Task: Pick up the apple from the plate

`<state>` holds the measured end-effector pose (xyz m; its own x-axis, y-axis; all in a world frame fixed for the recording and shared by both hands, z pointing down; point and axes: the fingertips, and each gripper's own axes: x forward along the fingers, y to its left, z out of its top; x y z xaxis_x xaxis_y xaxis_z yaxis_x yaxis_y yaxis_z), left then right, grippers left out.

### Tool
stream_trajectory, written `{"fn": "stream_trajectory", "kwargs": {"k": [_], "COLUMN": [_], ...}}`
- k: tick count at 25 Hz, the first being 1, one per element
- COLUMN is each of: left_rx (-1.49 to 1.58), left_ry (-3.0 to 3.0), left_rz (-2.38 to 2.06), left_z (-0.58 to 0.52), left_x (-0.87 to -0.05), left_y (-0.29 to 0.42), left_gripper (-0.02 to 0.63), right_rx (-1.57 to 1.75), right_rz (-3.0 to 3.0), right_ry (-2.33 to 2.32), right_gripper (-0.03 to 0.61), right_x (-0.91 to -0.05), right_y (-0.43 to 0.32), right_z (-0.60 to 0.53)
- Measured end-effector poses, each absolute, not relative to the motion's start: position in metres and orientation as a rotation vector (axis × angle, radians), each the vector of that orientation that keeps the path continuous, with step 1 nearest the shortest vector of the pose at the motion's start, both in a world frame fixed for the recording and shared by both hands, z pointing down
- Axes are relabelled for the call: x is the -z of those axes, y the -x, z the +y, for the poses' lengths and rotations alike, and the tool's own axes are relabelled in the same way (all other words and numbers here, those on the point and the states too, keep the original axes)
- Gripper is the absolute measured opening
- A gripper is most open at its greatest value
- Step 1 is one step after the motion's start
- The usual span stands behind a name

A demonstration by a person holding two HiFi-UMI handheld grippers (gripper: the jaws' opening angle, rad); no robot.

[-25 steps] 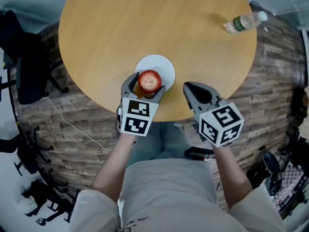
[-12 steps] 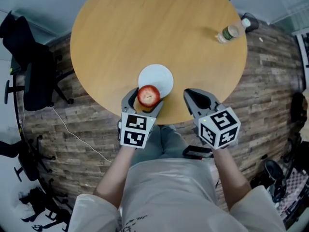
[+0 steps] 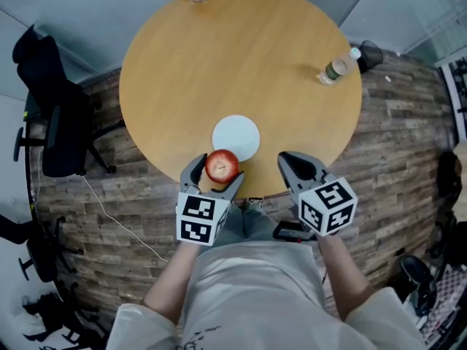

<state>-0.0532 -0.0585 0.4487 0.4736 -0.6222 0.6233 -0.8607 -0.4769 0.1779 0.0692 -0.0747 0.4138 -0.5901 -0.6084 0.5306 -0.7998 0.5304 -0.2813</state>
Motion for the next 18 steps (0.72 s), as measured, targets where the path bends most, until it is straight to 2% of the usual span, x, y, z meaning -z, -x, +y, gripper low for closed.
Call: {"fn": "stream_trajectory", "kwargs": {"k": [18], "left_rx": [-0.549], "left_ry": [-2.303], "left_rz": [-1.280], "left_z": [-0.036], "left_x": [-0.388], "left_y": [0.060], "left_gripper": [0.397], "right_rx": [-0.603], "right_rz": [-2.500], "right_ry": [-1.078], "right_gripper": [0.031], "right_x": [-0.374], "right_y": [-0.044], "right_z": [-0.062]}}
